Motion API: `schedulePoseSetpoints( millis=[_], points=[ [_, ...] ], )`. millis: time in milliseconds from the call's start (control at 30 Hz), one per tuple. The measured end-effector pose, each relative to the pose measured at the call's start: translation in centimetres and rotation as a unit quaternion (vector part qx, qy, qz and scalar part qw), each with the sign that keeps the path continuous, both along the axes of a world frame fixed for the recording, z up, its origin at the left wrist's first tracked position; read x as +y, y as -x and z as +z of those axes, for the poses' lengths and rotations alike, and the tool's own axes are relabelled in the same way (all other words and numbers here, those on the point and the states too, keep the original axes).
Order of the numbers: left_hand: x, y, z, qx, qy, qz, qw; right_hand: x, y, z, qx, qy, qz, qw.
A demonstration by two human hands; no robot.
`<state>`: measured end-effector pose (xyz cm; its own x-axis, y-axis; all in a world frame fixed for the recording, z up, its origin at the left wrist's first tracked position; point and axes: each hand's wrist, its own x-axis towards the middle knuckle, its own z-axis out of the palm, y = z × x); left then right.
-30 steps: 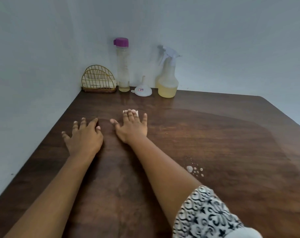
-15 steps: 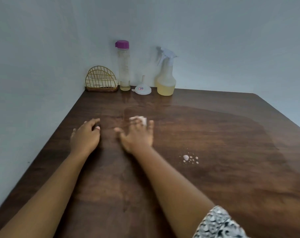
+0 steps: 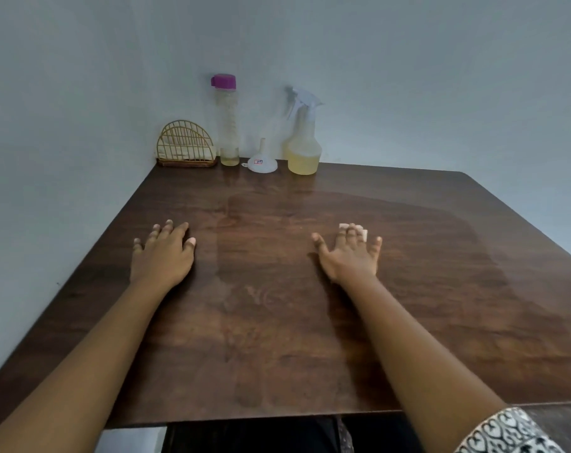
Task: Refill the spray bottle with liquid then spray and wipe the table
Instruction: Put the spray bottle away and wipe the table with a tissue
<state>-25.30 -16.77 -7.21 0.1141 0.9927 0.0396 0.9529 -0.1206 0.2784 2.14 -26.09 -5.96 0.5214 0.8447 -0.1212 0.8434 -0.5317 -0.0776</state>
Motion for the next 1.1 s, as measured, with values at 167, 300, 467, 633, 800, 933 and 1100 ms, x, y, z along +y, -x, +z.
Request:
schedulePoseSetpoints(
  millis=[167, 300, 467, 633, 800, 933, 1100],
  points=[
    [-0.8, 0.1, -0.2, -0.007, -0.01, -0.002, 1.0, -0.9, 12.6, -0.8, 0.042, -0.064, 0.196, 0.978],
    [-1.0, 0.2, -0.2, -0.009, -0.017, -0.005, 1.0, -2.9, 12.4, -1.2, 0.044, -0.077, 0.229, 0.969],
    [-0.9, 0.2, -0.3, 0.001, -0.017, -0.007, 1.0, -6.8, -1.1, -1.2, 0.0, -0.061, 0.032, 0.998],
    [-1.1, -0.1, -0.2, 0.002, -0.014, -0.005, 1.0, -9.6, -2.7, -0.9, -0.001, -0.027, -0.065, 0.998],
    [-1.6, 0.0, -0.2, -0.004, -0.01, -0.005, 1.0, -7.4, 11.7, -1.6, 0.043, -0.093, 0.132, 0.986],
    [-2.4, 0.2, -0.3, -0.007, -0.016, -0.009, 1.0, -8.4, 17.4, -1.0, 0.069, -0.074, 0.266, 0.959],
    [-2.6, 0.1, -0.2, 0.003, -0.012, -0.008, 1.0, -11.6, 6.9, -1.8, 0.01, -0.105, 0.156, 0.982]
  ],
)
